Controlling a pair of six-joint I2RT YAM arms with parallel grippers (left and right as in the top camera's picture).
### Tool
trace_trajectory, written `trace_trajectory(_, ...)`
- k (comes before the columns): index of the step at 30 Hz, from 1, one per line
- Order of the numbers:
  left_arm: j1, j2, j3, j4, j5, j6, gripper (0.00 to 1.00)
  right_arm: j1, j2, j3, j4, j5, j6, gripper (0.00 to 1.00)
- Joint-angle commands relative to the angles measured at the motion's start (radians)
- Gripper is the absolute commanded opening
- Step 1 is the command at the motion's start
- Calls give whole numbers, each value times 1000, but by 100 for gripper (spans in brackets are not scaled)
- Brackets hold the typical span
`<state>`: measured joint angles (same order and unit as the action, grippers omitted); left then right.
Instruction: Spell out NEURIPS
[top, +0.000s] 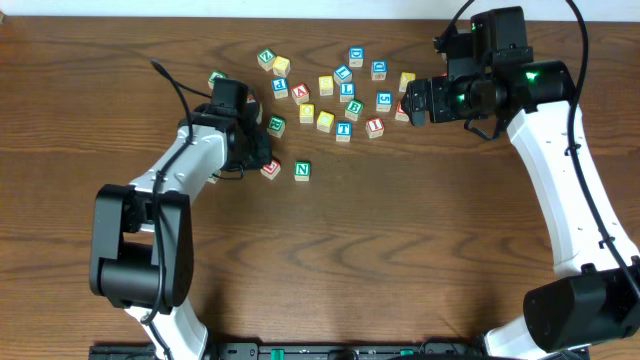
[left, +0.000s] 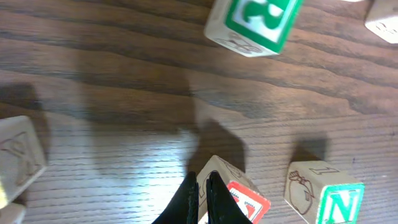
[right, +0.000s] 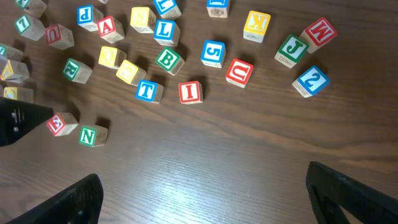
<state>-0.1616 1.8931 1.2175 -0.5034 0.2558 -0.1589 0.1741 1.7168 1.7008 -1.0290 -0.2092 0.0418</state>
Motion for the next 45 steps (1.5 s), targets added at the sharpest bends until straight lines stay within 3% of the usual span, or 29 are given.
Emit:
trace_trajectory(1, -23, -15, 15, 0, -5, 35, 8, 4, -3, 17, -4, 0, 10, 99)
trace_trajectory(12, -97, -15, 15, -10, 32, 126, 8, 5, -3, 17, -5, 0, 10, 99)
trace_trajectory(22, -16, -70, 66, -97, 31, 103, 8, 5, -3, 17, -6, -7, 10, 99)
trace_trajectory(26, -7, -109, 66, -156, 32, 103, 43, 13, -3, 17, -5, -7, 10, 99)
trace_trajectory(28, -17, -109, 64, -171, 32, 103, 51, 21, -3, 17, -6, -6, 10, 99)
trace_trajectory(33, -66, -97, 58, -166, 26, 103, 56, 33, -3, 17, -4, -6, 10, 99)
trace_trajectory(37, -109, -55, 56, -162, -77, 101, 62, 44, -3, 17, -5, -6, 10, 99)
trace_trajectory(45, -109, -17, 56, -146, -115, 56, 62, 43, -3, 17, -8, -3, 9, 99)
